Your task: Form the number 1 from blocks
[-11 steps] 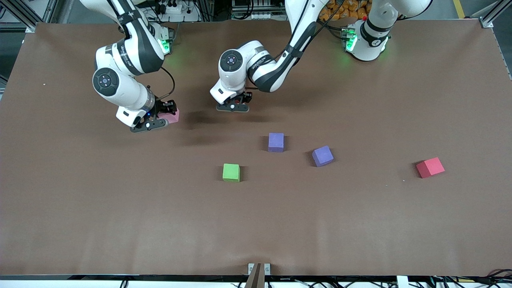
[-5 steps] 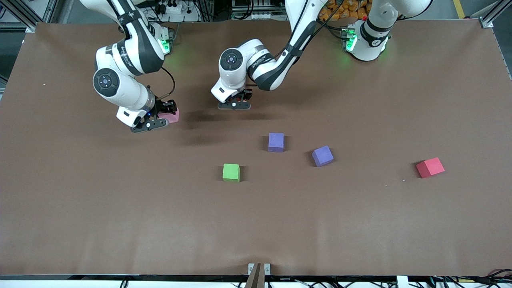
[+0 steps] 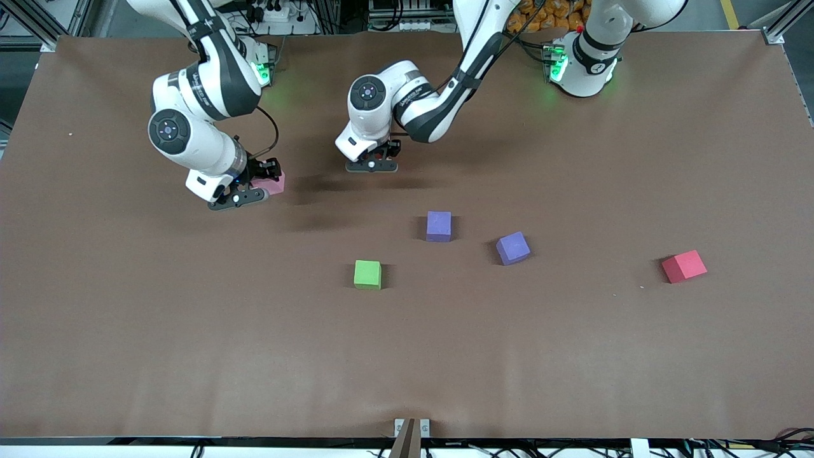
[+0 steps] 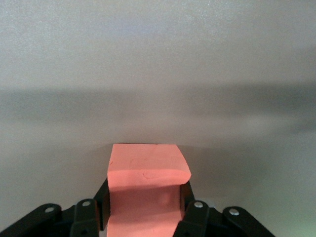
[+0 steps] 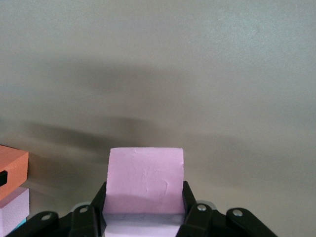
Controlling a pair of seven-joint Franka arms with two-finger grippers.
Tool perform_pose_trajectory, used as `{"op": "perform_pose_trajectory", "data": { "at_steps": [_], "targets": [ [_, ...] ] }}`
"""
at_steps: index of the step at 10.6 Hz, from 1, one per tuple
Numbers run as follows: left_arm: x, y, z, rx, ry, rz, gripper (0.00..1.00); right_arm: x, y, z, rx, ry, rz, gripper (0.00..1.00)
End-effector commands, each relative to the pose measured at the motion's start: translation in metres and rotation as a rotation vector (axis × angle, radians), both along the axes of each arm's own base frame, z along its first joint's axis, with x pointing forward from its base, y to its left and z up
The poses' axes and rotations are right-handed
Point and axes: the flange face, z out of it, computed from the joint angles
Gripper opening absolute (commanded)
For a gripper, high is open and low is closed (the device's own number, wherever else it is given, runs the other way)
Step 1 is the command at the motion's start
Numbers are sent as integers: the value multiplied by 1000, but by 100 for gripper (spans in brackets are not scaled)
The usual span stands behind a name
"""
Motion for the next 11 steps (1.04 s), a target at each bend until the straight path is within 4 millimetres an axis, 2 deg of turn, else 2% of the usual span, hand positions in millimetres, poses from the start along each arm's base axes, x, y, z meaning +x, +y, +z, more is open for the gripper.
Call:
{"op": "perform_pose_trajectory", "data": {
  "at_steps": [1,2,3,5,7,8,9,11],
  "targets": [
    [-6,4,6,-19,9,17,0,0,3,0,13,9,7,53],
    [-6,4,6,-21,8,11,70,0,3,0,13,9,9,53],
    [-6,4,6,-20,7,8,100,0,3,0,13,9,9,53],
    [-7,5,9,-19,8,15,100,0,3,0,13,9,9,53],
    [-5,6,33,-37,-1,23,100,1,4,3,15,3,10,53],
    [-1,8,54,-46,-8,27,100,1,6,7,17,-5,10,53],
    [12,18,81,-48,-8,43,100,2,6,7,18,-7,8,53],
    [49,50,143,-46,-14,79,100,3,11,6,79,6,-61,53]
  ]
}}
